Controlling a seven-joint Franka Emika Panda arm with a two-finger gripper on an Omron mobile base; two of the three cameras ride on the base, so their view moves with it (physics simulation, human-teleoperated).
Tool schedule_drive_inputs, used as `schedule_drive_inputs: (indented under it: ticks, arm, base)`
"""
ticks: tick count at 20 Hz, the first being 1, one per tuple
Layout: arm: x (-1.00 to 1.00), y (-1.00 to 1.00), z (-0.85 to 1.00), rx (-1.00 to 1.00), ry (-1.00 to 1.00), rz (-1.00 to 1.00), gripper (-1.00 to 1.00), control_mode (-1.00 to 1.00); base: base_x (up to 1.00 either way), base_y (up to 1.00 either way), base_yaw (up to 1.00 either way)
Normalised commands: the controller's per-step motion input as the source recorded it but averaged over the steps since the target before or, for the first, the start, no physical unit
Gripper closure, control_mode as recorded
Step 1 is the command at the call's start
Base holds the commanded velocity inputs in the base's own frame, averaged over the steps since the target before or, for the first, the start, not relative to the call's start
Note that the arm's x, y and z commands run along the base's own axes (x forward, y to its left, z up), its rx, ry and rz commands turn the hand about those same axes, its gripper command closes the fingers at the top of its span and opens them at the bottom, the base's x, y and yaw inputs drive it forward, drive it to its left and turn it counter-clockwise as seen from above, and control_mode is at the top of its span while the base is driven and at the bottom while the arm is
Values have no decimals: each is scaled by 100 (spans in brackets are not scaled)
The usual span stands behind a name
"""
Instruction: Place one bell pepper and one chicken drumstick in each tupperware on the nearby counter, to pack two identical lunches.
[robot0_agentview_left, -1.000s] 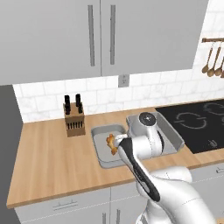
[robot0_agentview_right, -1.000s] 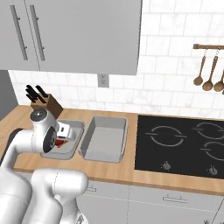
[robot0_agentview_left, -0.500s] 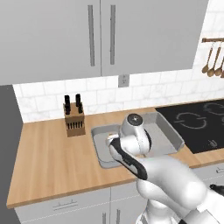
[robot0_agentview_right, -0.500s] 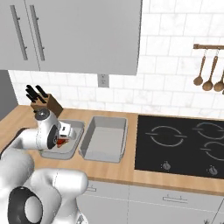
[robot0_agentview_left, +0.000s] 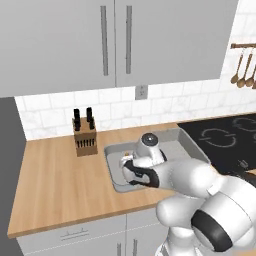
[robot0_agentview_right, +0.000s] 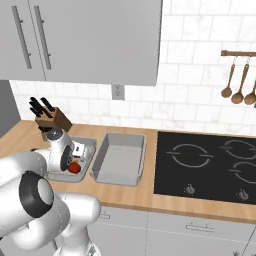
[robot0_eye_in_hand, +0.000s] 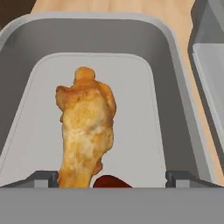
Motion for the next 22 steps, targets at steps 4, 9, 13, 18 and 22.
schedule_drive_inputs:
  ticks: [4,9,13,18,22]
  arm:
    - [-31,-16,97,0,0,-1,-100,-100]
    - [-65,-73,43,2,0,-11,-100,-100]
    - [-82,-48,38,3,-1,-7,-100,-100]
    - [-82,-26,47,0,-9,0,-100,-100]
    - [-25,0,7,0,-4,0,-100,100]
  base:
    - [0,0,0]
    - [0,0,0]
    - [0,0,0]
    - [0,0,0]
    - [-75,0,0]
